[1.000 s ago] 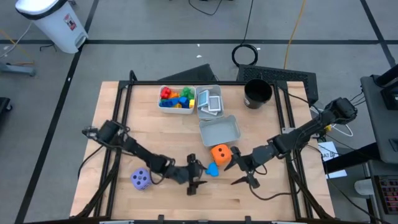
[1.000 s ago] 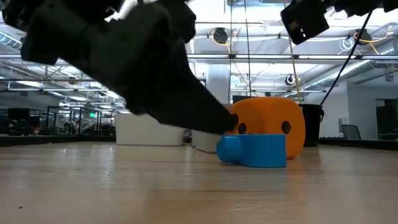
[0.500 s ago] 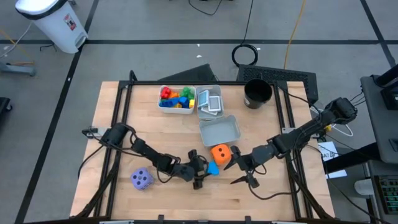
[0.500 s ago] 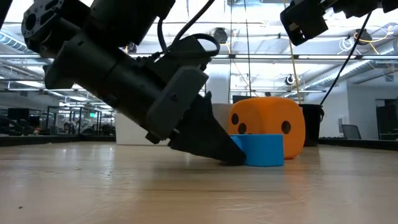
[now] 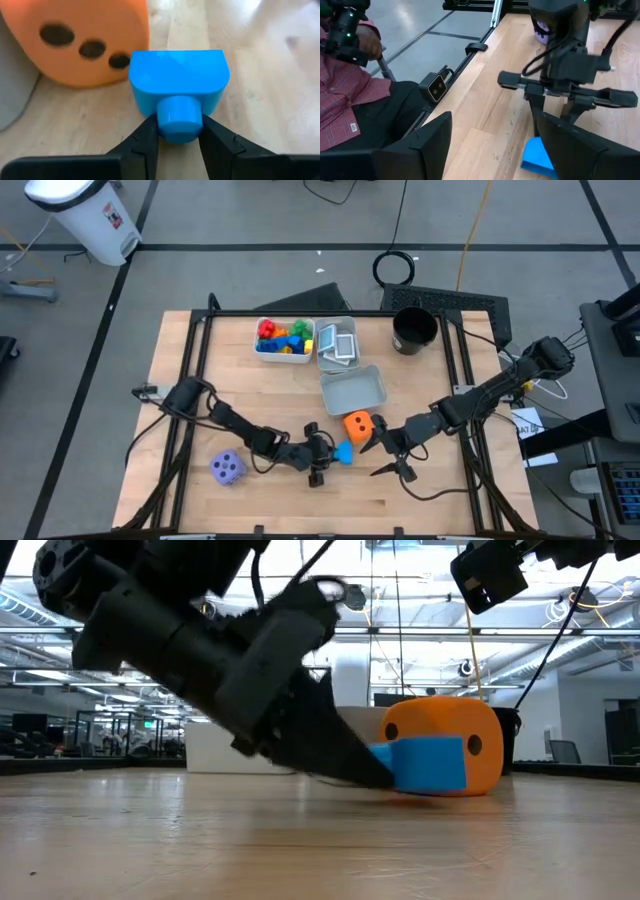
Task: Pick & Place Toys
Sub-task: Put the blue game piece into the white bin
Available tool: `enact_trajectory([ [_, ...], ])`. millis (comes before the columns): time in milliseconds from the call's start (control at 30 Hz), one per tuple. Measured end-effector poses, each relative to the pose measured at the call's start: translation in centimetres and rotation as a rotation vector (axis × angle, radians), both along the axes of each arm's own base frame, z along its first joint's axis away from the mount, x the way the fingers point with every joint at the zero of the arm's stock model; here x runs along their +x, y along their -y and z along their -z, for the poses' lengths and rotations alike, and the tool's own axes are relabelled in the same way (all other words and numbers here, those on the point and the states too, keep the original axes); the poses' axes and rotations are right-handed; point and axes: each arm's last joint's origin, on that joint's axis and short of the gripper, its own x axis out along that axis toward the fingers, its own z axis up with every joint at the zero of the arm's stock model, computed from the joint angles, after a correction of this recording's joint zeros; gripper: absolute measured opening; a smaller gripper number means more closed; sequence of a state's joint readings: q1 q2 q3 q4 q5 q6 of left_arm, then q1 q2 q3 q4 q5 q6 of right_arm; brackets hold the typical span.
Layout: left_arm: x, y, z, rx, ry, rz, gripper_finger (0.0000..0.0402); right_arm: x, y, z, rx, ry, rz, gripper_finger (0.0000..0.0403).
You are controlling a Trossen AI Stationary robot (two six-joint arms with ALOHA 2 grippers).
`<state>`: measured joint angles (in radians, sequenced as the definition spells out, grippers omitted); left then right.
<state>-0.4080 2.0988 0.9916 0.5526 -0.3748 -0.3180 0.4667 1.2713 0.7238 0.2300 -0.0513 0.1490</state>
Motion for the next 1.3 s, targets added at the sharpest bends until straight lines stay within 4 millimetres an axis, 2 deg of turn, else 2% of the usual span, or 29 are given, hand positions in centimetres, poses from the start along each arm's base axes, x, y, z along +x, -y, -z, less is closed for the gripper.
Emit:
enact_trajectory([
  [133,-0.2,0.2,-1.1,0.011,0.012,0.012,0.0116,0.0,0.0,0.0,-0.001,-0.002,0.000,0.0270],
  [233,-0.6,0.3,-3.0,0.033,0.009,0.012,0.0116,0.0,0.0,0.0,-0.001,-0.004,0.000,0.0270],
  [367,-1.9,0.0,-7.9,0.023,0.046,0.014,0.0118,0.0,0.0,0.1,-0.003,-0.011,0.001,0.0270],
  [500,-4.2,-0.9,-13.6,0.071,0.113,-0.015,0.0117,0.0,0.0,0.1,0.002,-0.014,0.003,0.0270],
  [667,-8.1,-3.8,-20.3,0.179,0.212,-0.173,0.0117,0.0,0.0,0.1,0.002,-0.014,0.003,0.0270],
  [833,-12.1,-8.5,-24.8,0.228,0.276,-0.435,0.0117,0.0,0.0,0.1,0.001,-0.014,0.004,0.0270],
  [933,-14.0,-11.8,-26.2,0.249,0.279,-0.582,0.0117,0.0,0.0,0.1,0.000,-0.013,0.004,0.0270],
  [1033,-15.2,-14.9,-26.6,0.231,0.260,-0.716,0.0117,0.0,0.0,0.1,-0.002,-0.012,0.004,0.0270],
  [1167,-15.8,-18.6,-25.5,0.178,0.163,-0.832,0.0117,0.0,0.0,0.1,-0.004,-0.011,0.003,0.0270],
  [1300,-14.5,-21.8,-23.1,0.086,0.035,-0.886,0.0117,0.0,0.0,0.1,-0.009,-0.008,0.000,0.0270],
])
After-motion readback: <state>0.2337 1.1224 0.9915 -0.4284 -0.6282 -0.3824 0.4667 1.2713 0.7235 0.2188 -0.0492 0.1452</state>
